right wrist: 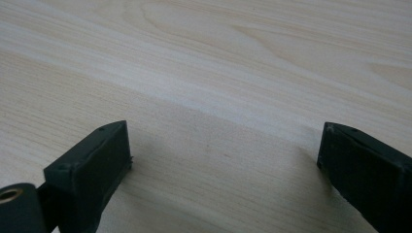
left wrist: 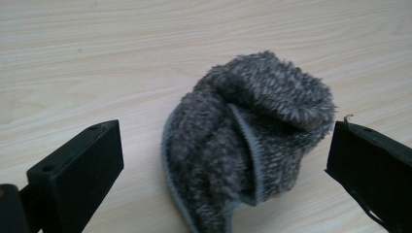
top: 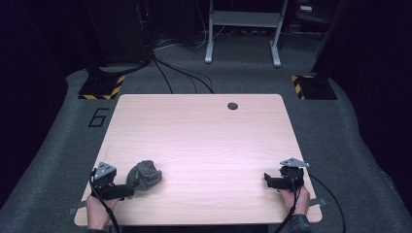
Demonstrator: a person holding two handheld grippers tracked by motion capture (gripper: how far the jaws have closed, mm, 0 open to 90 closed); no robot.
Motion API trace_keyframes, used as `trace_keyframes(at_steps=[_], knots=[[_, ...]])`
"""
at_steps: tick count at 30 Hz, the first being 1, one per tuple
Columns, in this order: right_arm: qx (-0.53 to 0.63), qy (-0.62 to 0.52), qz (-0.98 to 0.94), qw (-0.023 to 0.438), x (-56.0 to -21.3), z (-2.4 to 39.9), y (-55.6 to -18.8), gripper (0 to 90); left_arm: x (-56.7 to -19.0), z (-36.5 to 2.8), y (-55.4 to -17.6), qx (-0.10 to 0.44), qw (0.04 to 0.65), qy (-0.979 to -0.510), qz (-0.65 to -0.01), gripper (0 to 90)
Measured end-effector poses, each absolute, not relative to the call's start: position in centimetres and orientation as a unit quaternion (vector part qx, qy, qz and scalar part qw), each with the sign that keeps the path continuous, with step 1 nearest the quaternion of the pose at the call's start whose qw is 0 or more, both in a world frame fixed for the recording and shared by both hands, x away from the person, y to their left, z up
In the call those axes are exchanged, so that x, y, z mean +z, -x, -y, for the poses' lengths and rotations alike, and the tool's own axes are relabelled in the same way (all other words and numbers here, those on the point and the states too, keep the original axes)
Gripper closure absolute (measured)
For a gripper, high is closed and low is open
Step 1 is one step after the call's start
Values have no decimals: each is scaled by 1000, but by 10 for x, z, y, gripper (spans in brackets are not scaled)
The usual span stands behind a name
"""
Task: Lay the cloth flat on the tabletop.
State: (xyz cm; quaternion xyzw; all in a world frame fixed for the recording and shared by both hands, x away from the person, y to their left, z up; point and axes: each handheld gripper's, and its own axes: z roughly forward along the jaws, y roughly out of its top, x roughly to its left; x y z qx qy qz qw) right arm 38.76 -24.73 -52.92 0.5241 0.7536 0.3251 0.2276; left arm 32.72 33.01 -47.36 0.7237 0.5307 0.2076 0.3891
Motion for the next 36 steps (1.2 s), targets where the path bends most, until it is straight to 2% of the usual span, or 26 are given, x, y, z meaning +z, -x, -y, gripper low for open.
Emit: trace_keyframes(at_steps=[13, 14, 16, 17, 19, 21, 22, 27, 28, 29, 36], knots=[[325, -524, -753, 227, -529, 247, -388, 45, -489, -308, -349, 189, 361, -728, -552, 11], [325, -524, -753, 228, -529, 247, -387, 45, -492, -307, -351, 187, 362, -728, -552, 60], [325, -524, -753, 228, -529, 247, -387, 45, -497, -305, -352, 180, 360, -730, -552, 83], [325, -524, -753, 228, -529, 247, -387, 45, -500, -303, -353, 183, 358, -731, -552, 154], [325, -524, -753, 227, -529, 247, -387, 45, -503, -302, -353, 180, 354, -734, -552, 172], [325, -524, -753, 228, -529, 247, -387, 45, -507, -301, -353, 179, 349, -735, -553, 255], [325, -524, -753, 228, -529, 247, -387, 45, -511, -300, -352, 181, 342, -737, -555, 338], [325, -524, -753, 227, -529, 247, -387, 47, -516, -300, -351, 189, 344, -732, -557, 468], [325, -524, -754, 227, -529, 247, -387, 47, -516, -300, -350, 192, 345, -730, -557, 510], [325, -524, -754, 227, -529, 247, -387, 47, -517, -301, -349, 197, 349, -728, -557, 606], [326, -525, -753, 226, -529, 247, -387, 49, -518, -301, -346, 207, 362, -724, -549, 767]])
